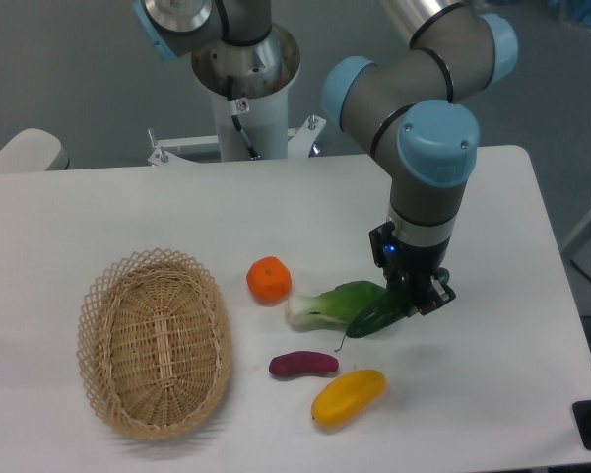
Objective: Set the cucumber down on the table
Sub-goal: 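Lift the green cucumber from beside the bok choy with the gripper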
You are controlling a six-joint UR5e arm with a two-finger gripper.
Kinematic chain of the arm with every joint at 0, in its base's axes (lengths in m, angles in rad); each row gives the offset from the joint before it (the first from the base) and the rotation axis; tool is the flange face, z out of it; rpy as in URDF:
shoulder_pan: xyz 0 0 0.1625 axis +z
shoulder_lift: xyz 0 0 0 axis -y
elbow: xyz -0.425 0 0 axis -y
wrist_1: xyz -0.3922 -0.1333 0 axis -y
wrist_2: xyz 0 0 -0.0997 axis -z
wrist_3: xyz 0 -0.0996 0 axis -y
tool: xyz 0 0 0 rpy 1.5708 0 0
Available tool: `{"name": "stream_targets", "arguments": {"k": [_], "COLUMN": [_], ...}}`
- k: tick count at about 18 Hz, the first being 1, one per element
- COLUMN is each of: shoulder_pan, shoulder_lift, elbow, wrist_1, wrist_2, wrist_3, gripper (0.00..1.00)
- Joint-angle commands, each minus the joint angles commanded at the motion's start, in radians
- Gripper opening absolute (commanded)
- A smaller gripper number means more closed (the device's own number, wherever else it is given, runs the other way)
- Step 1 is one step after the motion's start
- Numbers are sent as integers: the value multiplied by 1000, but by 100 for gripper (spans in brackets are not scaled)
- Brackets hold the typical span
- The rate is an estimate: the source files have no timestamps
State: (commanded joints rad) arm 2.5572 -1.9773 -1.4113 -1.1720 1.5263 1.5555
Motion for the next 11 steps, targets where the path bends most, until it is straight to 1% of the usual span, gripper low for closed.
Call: {"name": "stream_targets", "arguments": {"k": [6,8,10,11], "shoulder_pan": [-3,0,-3,-6], "shoulder_lift": [-2,-3,-12,-20], "elbow": [-3,-8,-17,-9], "wrist_1": [-3,-2,-2,-2], "wrist_2": [5,5,5,5], "wrist_3": [-26,-84,-174,-228], "gripper": [30,30,30,30]}}
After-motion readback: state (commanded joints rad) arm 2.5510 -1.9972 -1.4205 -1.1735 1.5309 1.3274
